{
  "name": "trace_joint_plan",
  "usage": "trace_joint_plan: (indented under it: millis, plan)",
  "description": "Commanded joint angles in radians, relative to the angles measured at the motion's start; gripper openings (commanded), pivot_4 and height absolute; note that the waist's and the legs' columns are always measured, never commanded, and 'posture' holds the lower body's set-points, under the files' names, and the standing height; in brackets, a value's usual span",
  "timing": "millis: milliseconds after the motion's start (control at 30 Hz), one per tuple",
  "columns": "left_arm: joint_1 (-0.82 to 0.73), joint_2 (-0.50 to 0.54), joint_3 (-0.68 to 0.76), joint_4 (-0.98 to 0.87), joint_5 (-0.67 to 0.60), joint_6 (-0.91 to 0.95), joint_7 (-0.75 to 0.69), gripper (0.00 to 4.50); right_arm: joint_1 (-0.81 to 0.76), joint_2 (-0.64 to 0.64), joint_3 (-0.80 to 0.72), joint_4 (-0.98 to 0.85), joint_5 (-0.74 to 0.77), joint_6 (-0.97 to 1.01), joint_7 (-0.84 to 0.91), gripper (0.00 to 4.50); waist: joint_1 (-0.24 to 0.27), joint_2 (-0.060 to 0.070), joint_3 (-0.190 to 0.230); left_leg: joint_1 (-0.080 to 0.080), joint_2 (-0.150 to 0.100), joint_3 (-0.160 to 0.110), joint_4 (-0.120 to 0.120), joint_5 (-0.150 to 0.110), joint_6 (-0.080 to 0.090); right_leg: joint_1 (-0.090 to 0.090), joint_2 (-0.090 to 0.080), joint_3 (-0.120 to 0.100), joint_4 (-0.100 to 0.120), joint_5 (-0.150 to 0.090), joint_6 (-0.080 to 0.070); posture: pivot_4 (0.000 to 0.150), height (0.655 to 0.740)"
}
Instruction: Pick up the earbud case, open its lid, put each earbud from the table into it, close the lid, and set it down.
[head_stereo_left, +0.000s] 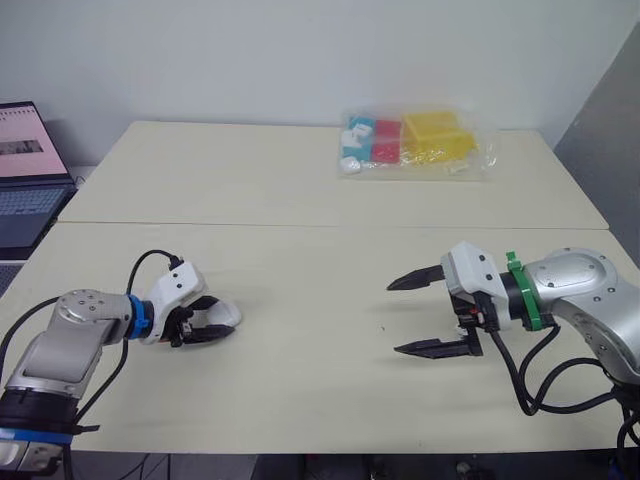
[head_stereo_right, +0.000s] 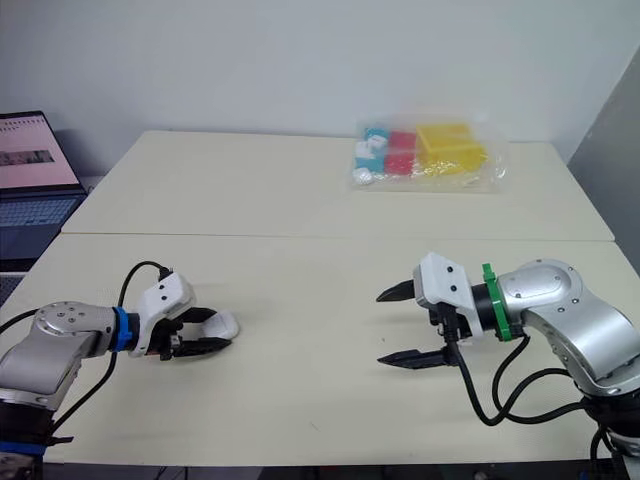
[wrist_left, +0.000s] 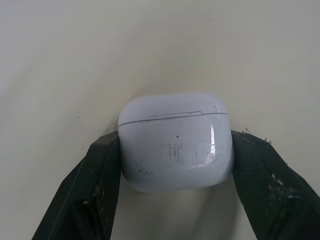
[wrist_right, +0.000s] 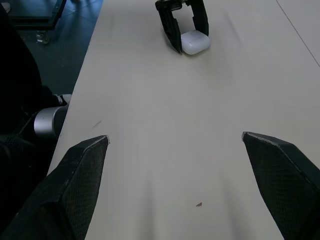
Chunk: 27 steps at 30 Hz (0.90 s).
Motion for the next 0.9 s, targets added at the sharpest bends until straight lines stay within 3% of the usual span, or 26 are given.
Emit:
trace_joint_plan:
  millis: [33,233,300,400,533,900]
  plan:
    - [0.023,-0.058,-0.018,-0.087,-0.072,-0.004,-0.037,2.83,0.019,-0.021,-0.070,-0.035,0.036,0.007,-0.008,4.50,0.003,0.000,0.000,0.000,0.000,0.000,0.000,0.000,0.000,0.000,0.000,0.000,0.000,0.000,0.000,0.150,0.7354]
    - [0.019,-0.192,-0.040,-0.246,-0.108,-0.067,0.024,2.83,0.090,0.010,-0.202,-0.056,0.208,0.185,-0.135,4.50,0.002,-0.003,0.000,-0.003,0.000,-0.001,0.002,0.000,0.000,0.000,0.000,0.000,0.000,0.000,0.000,0.150,0.7354]
    - [-0.010,-0.319,-0.067,-0.289,-0.103,-0.200,0.076,2.83,0.124,0.047,-0.258,-0.084,0.316,0.272,-0.228,4.50,0.002,-0.002,0.000,-0.002,0.000,-0.001,0.001,0.000,0.000,0.000,0.000,-0.001,0.000,0.000,0.000,0.150,0.7354]
    - [-0.025,-0.423,-0.123,-0.266,-0.008,-0.406,0.126,2.83,0.117,0.080,-0.290,-0.115,0.459,0.425,-0.379,4.50,0.003,-0.002,0.000,-0.003,0.000,-0.002,0.002,0.000,0.000,0.001,0.000,-0.001,0.000,0.001,0.000,0.150,0.7354]
    - [-0.028,-0.449,-0.188,-0.182,0.088,-0.654,0.119,2.83,0.084,0.143,-0.258,-0.114,0.549,0.548,-0.570,4.50,-0.010,-0.003,0.000,-0.001,0.000,-0.001,0.000,0.000,0.000,0.002,0.002,0.003,0.000,0.001,0.000,0.150,0.7354]
    - [-0.144,-0.475,-0.233,-0.079,0.161,-0.842,0.175,2.83,-0.031,0.366,-0.212,0.042,0.737,0.766,-0.957,4.50,-0.006,-0.003,0.000,-0.002,0.001,-0.001,0.001,0.001,0.001,0.001,0.007,0.002,-0.001,0.001,0.001,0.150,0.7354]
